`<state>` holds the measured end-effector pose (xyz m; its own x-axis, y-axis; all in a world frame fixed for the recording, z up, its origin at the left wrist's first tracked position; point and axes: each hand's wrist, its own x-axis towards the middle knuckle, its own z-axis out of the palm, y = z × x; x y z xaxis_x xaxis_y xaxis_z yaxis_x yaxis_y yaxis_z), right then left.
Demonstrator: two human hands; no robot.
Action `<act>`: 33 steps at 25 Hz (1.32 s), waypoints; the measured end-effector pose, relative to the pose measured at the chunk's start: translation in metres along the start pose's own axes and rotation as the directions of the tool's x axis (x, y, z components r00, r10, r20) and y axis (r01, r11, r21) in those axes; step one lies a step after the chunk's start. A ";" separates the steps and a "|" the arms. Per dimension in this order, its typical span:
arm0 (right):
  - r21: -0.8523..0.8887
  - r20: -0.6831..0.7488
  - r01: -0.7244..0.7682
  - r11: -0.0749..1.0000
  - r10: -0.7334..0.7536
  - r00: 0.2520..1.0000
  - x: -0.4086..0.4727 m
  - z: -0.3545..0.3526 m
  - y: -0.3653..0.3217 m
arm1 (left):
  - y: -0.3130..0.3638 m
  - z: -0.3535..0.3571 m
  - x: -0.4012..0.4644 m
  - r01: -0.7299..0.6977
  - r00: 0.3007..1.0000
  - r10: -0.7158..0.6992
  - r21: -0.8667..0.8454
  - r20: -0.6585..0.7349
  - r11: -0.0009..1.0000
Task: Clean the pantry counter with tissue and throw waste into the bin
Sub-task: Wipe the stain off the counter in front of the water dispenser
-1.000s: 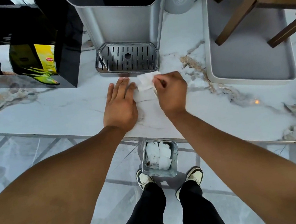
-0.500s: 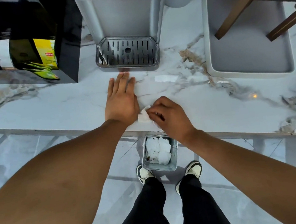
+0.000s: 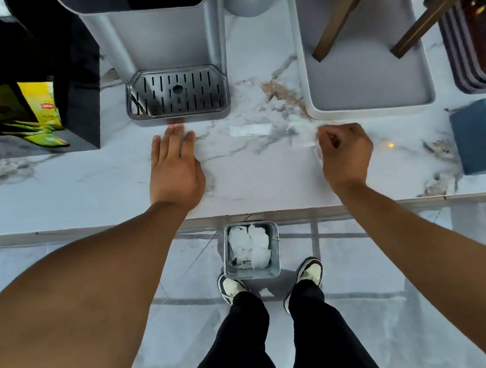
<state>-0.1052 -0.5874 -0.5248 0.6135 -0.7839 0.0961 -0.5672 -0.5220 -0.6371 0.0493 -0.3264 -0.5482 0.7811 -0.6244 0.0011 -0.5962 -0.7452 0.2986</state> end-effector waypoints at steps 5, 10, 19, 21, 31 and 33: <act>-0.111 0.087 0.050 0.993 -0.040 0.995 -0.013 0.015 -0.005 | 0.000 0.002 0.000 -0.005 1.000 0.006 0.008 -0.023 1.000; 0.072 0.207 0.280 0.957 -0.289 0.935 -0.096 0.018 -0.021 | 0.000 0.002 0.000 -0.012 1.000 0.012 0.004 -0.026 1.000; 0.200 0.252 0.257 0.946 -0.303 0.919 -0.086 0.015 -0.035 | 0.005 -0.002 0.000 -0.001 0.999 -0.002 0.056 0.052 0.998; 0.187 0.231 0.231 0.955 -0.271 0.934 -0.069 0.017 -0.039 | 0.010 -0.007 0.001 0.031 0.995 -0.038 0.077 0.090 0.997; 0.217 0.361 0.129 0.968 -0.202 0.911 -0.043 0.009 -0.035 | 0.060 -0.012 -0.032 0.138 0.989 -0.144 -0.194 -0.017 0.971; 0.073 0.321 0.175 0.982 -0.189 0.928 -0.043 0.004 -0.022 | 0.069 -0.008 -0.035 0.214 0.976 -0.217 -0.209 0.008 0.954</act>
<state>-0.1169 -0.5413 -0.5180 0.8531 -0.5204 -0.0362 -0.4095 -0.6251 -0.6645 -0.0176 -0.3541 -0.5202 0.8906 -0.4492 -0.0711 -0.3626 -0.7958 0.4850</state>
